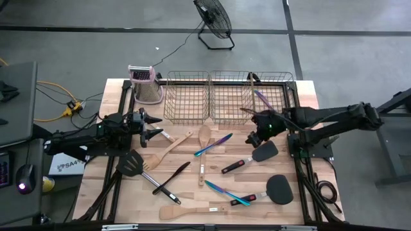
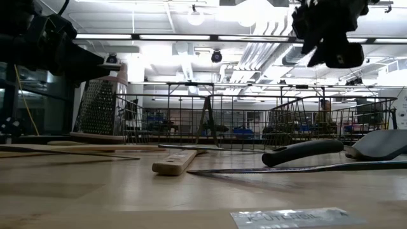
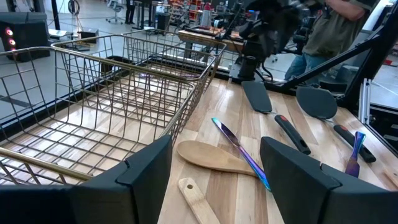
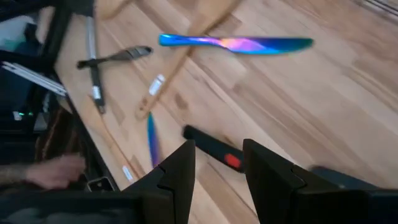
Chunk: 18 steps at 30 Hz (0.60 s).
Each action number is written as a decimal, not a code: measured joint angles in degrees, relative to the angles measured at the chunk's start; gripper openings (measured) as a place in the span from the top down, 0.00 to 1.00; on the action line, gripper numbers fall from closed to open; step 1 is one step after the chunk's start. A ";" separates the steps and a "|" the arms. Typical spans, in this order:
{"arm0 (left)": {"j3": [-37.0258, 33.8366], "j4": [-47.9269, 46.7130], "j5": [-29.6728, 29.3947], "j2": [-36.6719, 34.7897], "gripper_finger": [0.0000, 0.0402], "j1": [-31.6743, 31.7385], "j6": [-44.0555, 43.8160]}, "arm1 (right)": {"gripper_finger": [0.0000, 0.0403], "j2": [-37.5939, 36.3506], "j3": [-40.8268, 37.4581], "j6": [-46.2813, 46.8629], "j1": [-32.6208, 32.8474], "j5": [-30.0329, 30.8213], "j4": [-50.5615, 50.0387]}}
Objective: Pick & Place Kitchen Items
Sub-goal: Put the bottom blue table knife into the right mesh basket
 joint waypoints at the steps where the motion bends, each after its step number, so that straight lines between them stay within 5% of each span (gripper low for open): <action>1: 0.00 0.00 0.00 0.00 0.40 0.01 0.00 | 0.69 0.27 0.00 0.40 1.53 1.66 1.28; 5: 0.00 0.00 0.01 0.00 0.40 0.01 -0.02 | 0.69 2.58 0.00 0.67 7.20 6.82 6.71; 18: 0.01 0.00 0.00 0.00 0.40 -0.01 -0.01 | 0.69 19.78 0.04 5.04 18.26 7.82 25.31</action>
